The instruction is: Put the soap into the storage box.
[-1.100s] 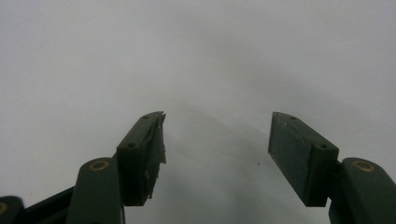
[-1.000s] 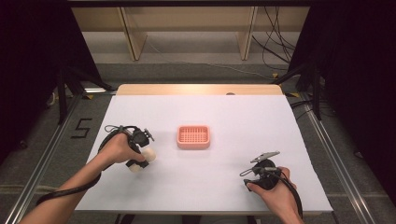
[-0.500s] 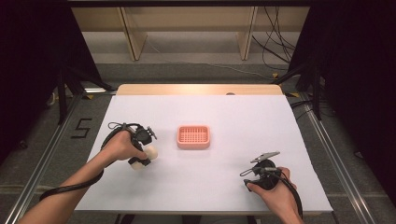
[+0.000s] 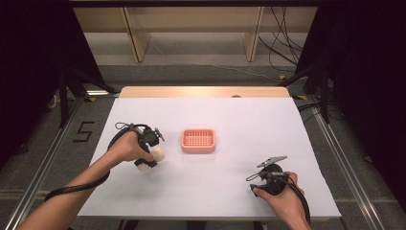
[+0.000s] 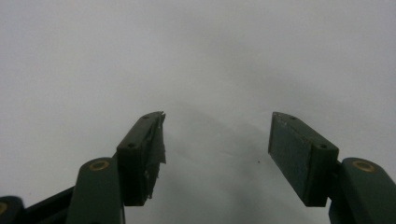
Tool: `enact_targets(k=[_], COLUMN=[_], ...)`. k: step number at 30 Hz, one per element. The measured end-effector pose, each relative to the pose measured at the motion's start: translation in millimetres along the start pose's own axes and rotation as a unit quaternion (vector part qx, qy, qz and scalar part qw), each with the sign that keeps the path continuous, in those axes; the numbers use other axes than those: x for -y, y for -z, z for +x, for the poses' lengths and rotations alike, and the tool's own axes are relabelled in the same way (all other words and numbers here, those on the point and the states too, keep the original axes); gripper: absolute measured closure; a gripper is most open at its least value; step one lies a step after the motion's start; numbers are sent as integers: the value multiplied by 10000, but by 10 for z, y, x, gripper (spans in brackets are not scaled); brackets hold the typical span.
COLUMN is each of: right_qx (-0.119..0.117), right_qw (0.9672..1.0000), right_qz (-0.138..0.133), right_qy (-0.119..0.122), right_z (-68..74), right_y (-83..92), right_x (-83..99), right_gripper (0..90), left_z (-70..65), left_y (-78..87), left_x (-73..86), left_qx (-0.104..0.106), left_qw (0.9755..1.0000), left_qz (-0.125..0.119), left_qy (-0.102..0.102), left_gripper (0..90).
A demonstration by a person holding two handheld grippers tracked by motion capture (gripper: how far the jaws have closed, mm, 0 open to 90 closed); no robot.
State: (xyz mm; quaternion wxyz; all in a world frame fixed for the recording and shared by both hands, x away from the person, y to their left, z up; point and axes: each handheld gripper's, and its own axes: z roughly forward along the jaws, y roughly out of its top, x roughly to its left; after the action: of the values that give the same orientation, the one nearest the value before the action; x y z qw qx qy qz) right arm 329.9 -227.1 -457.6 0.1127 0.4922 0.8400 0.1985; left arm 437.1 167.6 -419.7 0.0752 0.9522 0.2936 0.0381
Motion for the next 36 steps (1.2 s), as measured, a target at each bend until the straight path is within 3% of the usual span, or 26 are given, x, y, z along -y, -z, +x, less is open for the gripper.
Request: enact_targets(k=[18,30,36], right_qx=[49,86,79], right_qw=[9999,9999,9999], right_qz=[61,29,12], right_qy=[-64,-135,-85], right_z=[-3,-17,-33], right_y=[27,57,58], right_x=[65,115,128], right_gripper=[364,364,364], left_z=[-6,-12,-20], left_y=[-30,-18,-18], left_x=[-159,-277,-298], left_qx=[35,24,-9], left_qw=[9996,9993,9994], left_qz=[112,64,-87], left_qy=[-250,-369,-330], left_gripper=[494,494,494])
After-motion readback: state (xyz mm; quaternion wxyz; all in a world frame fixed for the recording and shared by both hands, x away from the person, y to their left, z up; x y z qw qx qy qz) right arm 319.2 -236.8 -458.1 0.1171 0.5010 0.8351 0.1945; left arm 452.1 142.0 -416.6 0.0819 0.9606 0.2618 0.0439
